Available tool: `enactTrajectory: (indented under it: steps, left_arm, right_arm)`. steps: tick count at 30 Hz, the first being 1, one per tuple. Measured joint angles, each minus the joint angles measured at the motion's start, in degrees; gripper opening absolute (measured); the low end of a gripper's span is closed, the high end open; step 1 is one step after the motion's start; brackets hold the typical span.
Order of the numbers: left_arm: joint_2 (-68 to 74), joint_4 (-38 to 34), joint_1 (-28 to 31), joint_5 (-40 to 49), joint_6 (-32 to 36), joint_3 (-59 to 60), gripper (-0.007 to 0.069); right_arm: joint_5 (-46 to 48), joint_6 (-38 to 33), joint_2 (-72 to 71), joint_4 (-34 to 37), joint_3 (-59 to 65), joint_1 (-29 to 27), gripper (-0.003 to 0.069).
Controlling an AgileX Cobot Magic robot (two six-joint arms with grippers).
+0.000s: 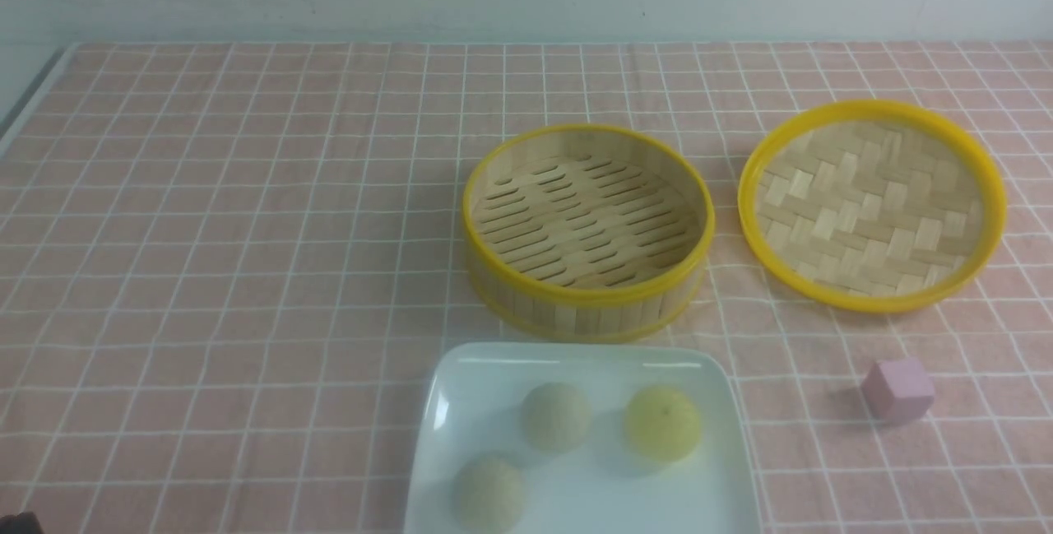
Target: Put the steamed buns into the plate on the pink tablecloth.
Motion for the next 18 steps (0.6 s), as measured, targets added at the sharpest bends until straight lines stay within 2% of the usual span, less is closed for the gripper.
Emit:
enactTrajectory:
  steps: [18]
  left_arm:
    - [0.0, 0.0, 0.0, 0.1, 0.0, 0.0, 0.0073]
  right_arm:
    - [-0.1, 0.0, 0.0, 0.0, 0.0, 0.0, 0.0199]
